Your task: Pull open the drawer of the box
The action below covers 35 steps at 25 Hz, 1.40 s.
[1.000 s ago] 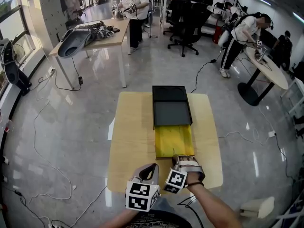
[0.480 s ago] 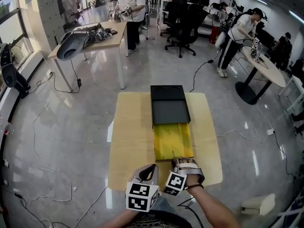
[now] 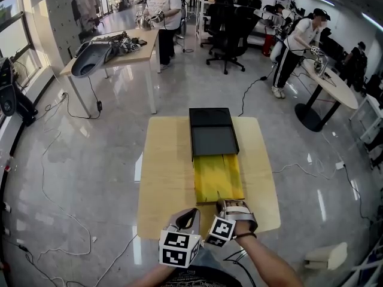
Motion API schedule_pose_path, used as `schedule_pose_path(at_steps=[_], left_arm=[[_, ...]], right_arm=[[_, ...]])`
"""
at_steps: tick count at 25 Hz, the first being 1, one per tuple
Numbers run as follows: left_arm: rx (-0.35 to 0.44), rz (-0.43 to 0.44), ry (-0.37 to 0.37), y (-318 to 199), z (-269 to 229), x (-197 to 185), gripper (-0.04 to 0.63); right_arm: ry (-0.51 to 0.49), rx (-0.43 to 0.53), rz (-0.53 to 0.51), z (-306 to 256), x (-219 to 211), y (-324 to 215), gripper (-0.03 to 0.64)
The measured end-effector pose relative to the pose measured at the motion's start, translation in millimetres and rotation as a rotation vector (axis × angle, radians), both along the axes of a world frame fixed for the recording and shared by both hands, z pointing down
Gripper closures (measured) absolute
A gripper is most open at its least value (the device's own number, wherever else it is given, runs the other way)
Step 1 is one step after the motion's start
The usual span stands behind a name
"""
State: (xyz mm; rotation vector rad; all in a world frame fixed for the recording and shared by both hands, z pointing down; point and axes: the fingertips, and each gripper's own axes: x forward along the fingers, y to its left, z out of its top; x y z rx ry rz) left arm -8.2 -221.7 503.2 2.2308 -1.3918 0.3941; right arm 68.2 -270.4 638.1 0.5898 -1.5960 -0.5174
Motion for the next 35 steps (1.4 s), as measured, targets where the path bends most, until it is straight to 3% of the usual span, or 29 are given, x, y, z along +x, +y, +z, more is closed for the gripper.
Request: schedule_pose_path(at_steps=[9,24,35], left_arm=[[0.012,-0.009,0.002,3,-12,0,0.584],[0.068,-0.043,-0.01,21,-44,-17,0.584],[0.115,-0.028,-0.028,42,-57,-14,0.584]], right_arm=[[-0.157,0.0,0.091,-20,0,8,0.529],[-0.799,-0.003,0.392,-143,-26,43,0.577],[-1.084,-0.044,0.458,-183,-39,82,0.611]])
